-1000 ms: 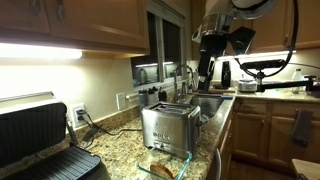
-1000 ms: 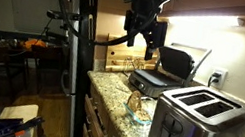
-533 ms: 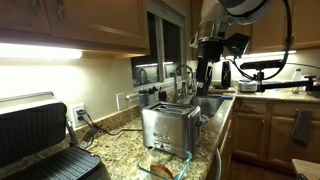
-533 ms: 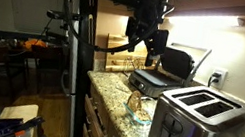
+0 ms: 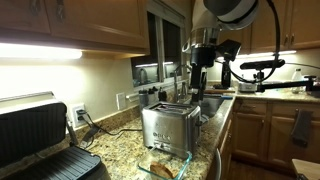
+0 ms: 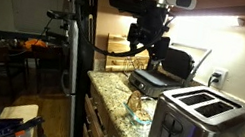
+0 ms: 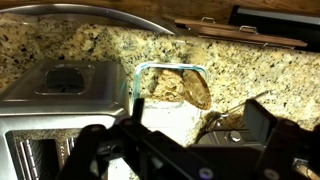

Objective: Put a slice of bread in the toaster

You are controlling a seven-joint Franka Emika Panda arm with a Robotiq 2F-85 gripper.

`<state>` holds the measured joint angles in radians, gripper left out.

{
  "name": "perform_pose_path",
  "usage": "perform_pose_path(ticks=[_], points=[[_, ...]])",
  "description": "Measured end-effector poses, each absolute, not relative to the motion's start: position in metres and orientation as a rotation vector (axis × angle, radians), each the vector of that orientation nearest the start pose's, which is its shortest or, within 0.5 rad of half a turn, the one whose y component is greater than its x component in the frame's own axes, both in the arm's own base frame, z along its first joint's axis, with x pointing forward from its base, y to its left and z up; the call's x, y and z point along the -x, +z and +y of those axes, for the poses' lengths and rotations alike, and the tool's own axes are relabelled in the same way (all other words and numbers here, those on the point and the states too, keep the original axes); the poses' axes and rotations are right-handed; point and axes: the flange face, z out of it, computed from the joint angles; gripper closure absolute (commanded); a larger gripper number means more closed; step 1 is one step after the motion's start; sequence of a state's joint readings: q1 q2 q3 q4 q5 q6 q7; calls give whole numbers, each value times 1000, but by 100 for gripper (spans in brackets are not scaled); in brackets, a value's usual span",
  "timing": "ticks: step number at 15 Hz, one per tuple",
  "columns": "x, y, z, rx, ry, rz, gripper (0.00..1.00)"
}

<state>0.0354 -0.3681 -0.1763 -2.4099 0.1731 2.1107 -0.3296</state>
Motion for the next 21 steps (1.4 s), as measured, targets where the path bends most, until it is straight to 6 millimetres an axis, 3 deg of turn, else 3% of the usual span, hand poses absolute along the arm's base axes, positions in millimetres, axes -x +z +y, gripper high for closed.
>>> perform_pose_path(ticks=[13,21], points=[[-462,435,-17,2955,-77,-328,0],[-491,408,20,2953,8,-454,0]])
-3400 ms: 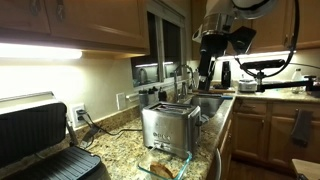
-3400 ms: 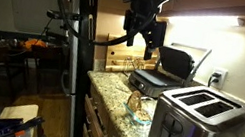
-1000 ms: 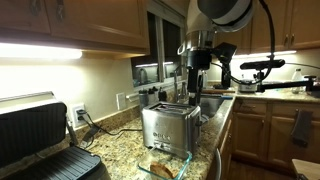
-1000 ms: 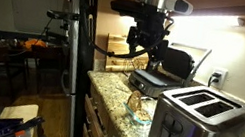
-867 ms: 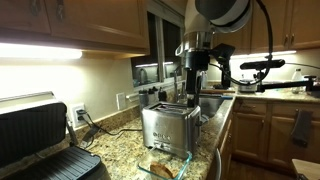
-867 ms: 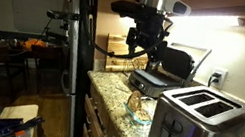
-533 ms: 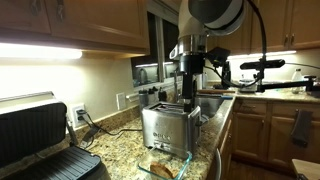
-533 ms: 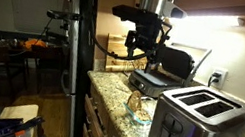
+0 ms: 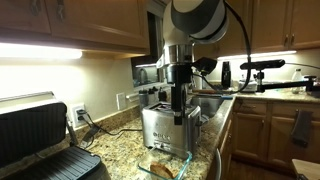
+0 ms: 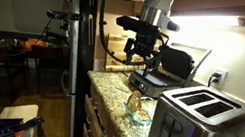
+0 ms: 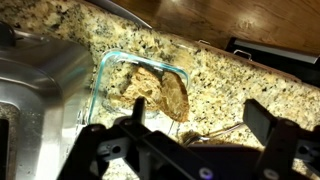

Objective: Put a slice of bread in the toaster

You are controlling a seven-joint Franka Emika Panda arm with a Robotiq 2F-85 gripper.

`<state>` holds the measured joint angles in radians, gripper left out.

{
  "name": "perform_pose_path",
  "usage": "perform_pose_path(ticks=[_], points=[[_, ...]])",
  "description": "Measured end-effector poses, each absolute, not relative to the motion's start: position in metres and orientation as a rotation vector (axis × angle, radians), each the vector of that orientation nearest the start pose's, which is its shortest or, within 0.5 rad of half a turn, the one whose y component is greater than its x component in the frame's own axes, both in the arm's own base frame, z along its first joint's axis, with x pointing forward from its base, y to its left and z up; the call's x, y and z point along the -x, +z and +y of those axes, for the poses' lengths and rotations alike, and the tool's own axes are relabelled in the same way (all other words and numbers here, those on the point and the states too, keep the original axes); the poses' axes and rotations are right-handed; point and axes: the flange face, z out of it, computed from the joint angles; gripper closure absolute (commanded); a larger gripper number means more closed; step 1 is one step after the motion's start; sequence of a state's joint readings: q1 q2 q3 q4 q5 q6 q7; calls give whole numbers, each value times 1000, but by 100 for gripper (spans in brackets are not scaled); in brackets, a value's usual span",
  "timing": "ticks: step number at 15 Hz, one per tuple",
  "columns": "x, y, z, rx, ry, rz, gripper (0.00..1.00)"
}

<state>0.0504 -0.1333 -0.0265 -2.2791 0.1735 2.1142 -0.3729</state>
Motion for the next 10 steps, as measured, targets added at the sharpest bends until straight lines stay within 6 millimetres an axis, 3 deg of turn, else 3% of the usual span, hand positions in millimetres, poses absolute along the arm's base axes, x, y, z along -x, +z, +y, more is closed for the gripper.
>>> perform_pose_path(ticks=[10], points=[[-523,377,53,2946,93,-557,0]])
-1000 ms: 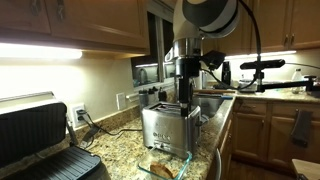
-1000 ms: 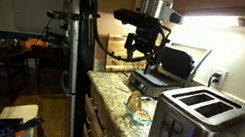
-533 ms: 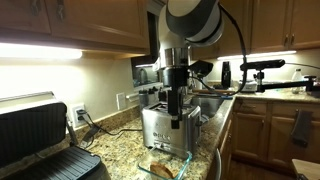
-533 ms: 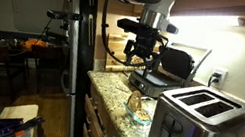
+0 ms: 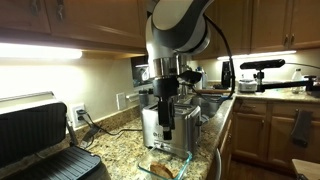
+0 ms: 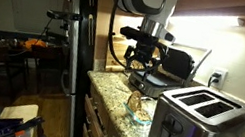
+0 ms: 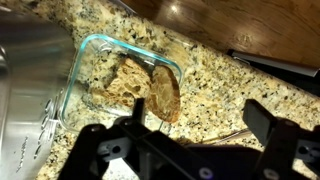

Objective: Put a slice of bread in the toaster

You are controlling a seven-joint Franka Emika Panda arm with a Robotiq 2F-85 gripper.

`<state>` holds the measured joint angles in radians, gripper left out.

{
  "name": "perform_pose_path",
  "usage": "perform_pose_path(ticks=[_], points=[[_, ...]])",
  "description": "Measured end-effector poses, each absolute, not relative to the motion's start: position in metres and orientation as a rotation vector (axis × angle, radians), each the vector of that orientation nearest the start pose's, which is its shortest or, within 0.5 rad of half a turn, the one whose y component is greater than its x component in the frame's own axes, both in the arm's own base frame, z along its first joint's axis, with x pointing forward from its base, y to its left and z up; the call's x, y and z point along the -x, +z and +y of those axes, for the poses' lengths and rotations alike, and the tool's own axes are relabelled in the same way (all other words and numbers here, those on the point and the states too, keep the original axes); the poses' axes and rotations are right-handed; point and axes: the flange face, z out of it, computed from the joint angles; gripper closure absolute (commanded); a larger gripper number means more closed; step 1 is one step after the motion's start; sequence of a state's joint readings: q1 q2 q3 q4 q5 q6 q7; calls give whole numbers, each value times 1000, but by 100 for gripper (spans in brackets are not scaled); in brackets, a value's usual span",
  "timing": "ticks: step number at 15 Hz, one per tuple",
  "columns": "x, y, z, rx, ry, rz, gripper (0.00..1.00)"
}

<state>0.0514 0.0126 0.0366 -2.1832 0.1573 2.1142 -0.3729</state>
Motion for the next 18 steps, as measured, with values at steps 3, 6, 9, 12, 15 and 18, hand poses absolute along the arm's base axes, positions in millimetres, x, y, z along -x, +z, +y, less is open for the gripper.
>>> perform_pose_path(ticks=[3,6,9,12,15,18], points=[[-529,368,56,2961,118,-593,0],[-533,361,57,2981,144,-639,0],[-537,354,59,2986,161,-661,0],[-539,350,62,2983,170,-668,0],[-541,347,65,2980,178,-672,0],[-543,343,66,2978,187,-673,0]])
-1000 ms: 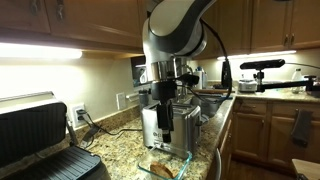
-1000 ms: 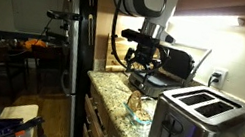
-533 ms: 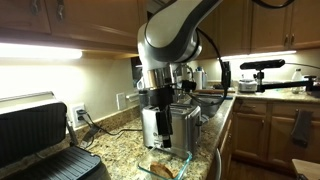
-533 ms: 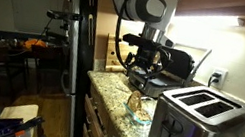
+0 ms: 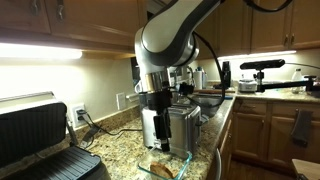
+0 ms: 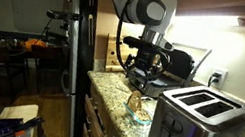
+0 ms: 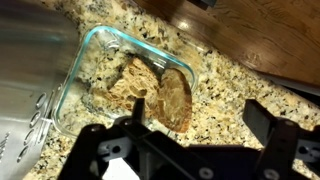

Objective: Put a slice of bread in the toaster

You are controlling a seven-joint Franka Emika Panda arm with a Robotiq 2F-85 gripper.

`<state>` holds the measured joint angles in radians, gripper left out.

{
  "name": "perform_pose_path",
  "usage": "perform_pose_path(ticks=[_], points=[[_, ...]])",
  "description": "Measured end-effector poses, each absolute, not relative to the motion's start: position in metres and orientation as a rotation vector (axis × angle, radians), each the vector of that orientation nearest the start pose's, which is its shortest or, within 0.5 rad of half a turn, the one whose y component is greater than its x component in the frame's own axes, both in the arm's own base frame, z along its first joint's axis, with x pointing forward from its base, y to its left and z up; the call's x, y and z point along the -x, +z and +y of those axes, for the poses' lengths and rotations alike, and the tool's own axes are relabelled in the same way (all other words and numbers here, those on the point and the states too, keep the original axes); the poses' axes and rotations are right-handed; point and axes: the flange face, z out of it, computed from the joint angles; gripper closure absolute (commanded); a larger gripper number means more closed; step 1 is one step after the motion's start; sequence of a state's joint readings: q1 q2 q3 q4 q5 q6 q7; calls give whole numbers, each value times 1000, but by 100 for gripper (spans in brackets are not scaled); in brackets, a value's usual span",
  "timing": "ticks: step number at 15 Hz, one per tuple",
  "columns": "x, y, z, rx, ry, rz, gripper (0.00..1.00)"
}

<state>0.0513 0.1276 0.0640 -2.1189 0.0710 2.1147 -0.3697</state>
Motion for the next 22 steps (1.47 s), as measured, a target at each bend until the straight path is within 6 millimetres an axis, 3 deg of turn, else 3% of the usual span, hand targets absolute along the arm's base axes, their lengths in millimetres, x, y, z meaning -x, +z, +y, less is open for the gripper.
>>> perform_pose_path(ticks=[22], points=[[-580,290,82,2970,214,-634,0]])
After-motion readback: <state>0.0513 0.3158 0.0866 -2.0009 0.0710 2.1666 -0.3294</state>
